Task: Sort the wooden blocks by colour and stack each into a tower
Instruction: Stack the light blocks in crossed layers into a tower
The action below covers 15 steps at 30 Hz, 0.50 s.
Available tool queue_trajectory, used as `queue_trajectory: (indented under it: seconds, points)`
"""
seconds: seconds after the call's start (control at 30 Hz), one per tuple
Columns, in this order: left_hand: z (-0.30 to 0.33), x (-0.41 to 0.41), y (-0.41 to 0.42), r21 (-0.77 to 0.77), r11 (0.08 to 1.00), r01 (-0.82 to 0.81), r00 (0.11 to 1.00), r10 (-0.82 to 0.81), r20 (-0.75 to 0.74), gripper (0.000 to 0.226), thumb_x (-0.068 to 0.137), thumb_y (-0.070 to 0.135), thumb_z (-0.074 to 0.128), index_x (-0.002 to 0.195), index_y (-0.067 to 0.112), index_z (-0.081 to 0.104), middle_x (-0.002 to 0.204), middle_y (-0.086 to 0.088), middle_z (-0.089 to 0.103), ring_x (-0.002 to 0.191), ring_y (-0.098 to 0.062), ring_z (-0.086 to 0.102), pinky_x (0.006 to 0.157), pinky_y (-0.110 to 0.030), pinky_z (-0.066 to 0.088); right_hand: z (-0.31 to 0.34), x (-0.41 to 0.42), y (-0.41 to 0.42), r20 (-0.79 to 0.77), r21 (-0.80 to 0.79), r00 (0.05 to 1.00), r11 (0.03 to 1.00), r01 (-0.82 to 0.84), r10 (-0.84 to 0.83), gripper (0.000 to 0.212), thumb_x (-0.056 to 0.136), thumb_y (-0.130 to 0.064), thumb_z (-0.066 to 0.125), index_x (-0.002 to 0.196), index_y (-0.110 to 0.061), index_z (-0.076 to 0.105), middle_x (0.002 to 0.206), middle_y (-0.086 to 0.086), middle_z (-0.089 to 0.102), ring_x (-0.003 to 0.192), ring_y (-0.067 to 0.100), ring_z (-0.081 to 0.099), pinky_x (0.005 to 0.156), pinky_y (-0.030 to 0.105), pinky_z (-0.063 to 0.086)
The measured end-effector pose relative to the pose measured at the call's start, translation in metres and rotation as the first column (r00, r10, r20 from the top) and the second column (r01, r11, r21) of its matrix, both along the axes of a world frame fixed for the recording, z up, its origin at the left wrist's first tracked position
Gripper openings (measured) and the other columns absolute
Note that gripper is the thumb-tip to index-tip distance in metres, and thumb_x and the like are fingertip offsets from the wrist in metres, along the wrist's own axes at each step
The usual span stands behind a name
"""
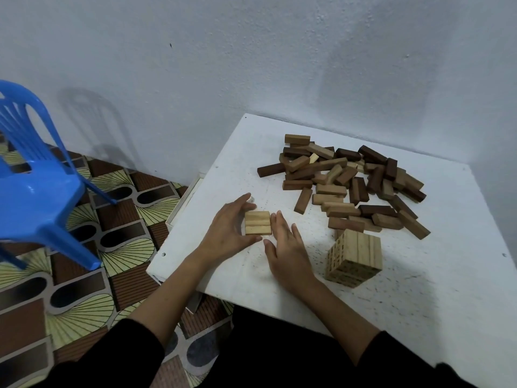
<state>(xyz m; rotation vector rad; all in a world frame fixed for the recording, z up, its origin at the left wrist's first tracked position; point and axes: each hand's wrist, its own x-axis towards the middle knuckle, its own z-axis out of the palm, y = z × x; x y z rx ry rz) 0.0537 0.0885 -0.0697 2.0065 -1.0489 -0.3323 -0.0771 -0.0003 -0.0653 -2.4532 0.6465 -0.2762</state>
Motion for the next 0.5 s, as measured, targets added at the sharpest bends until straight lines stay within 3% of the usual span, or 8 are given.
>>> queue_trajectory:
  seconds: [0.1, 0.23, 0.3, 0.4, 0.43, 0.5]
  points:
    - [-0.002, 0.0, 0.001, -0.044, 0.999, 0.002, 0.999, -0.004, -0.053, 0.085, 0.069, 0.018, 0.084, 0.14, 0.018, 0.039, 0.123, 0.0, 0.06, 0.118, -0.018, 0.051, 0.105, -0.04, 0.04, -0.004, 0.001, -0.001, 0.0, 0.009, 1.0, 1.0, 0.003, -0.003, 0.062, 0.098, -0.017, 0.04, 0.149, -0.006, 0.007, 0.157, 0.003, 0.016, 0.144, 0.008, 0.008, 0.115, 0.019, -0.008]
    - [0.0, -0.002, 0.001, -0.048, 0.999, -0.012, 0.997, 0.009, -0.073, 0.082, 0.07, 0.017, 0.084, 0.139, 0.02, 0.04, 0.12, 0.002, 0.06, 0.115, -0.016, 0.052, 0.103, -0.04, 0.041, -0.004, 0.001, 0.0, 0.031, 0.026, 1.0, 1.0, 0.003, -0.004, 0.061, 0.097, -0.014, 0.042, 0.149, -0.007, 0.01, 0.157, 0.002, 0.018, 0.144, 0.009, 0.011, 0.114, 0.018, -0.008]
    - [0.001, -0.002, 0.001, -0.042, 0.999, -0.015, 0.996, 0.011, -0.091, 0.083, 0.07, 0.017, 0.083, 0.14, 0.02, 0.04, 0.119, 0.002, 0.059, 0.114, -0.014, 0.051, 0.102, -0.033, 0.042, -0.002, 0.001, 0.002, 0.054, 0.066, 0.998, 0.998, 0.016, -0.019, 0.061, 0.096, -0.011, 0.042, 0.149, -0.008, 0.012, 0.156, -0.001, 0.021, 0.142, 0.006, 0.012, 0.115, 0.021, -0.007]
    - [0.007, -0.002, 0.003, -0.034, 0.999, -0.026, 0.991, 0.022, -0.135, 0.083, 0.071, 0.017, 0.083, 0.14, 0.023, 0.037, 0.116, 0.006, 0.058, 0.108, -0.007, 0.052, 0.088, -0.007, 0.041, 0.002, 0.001, 0.006, 0.146, 0.116, 0.986, 0.991, 0.069, -0.085, 0.064, 0.09, -0.01, 0.041, 0.148, -0.007, 0.015, 0.15, 0.001, 0.035, 0.14, 0.014, 0.028, 0.119, 0.041, 0.007]
    - [0.01, -0.001, 0.003, -0.038, 0.999, -0.039, 0.987, 0.032, -0.157, 0.084, 0.071, 0.016, 0.083, 0.14, 0.024, 0.036, 0.114, 0.008, 0.057, 0.104, -0.003, 0.052, 0.081, -0.001, 0.04, 0.006, 0.001, 0.008, 0.18, 0.145, 0.977, 0.986, 0.087, -0.113, 0.065, 0.087, -0.009, 0.04, 0.148, -0.007, 0.017, 0.148, 0.002, 0.038, 0.138, 0.015, 0.033, 0.118, 0.043, 0.013]
    - [0.017, 0.0, 0.002, -0.067, 0.995, -0.071, 0.98, 0.057, -0.192, 0.085, 0.069, 0.017, 0.084, 0.138, 0.028, 0.036, 0.11, 0.012, 0.057, 0.1, 0.003, 0.053, 0.076, 0.001, 0.041, 0.02, 0.003, 0.011, 0.235, 0.23, 0.959, 0.968, 0.104, -0.159, 0.065, 0.087, -0.001, 0.041, 0.148, -0.008, 0.017, 0.146, 0.003, 0.04, 0.134, 0.015, 0.037, 0.114, 0.031, 0.023]
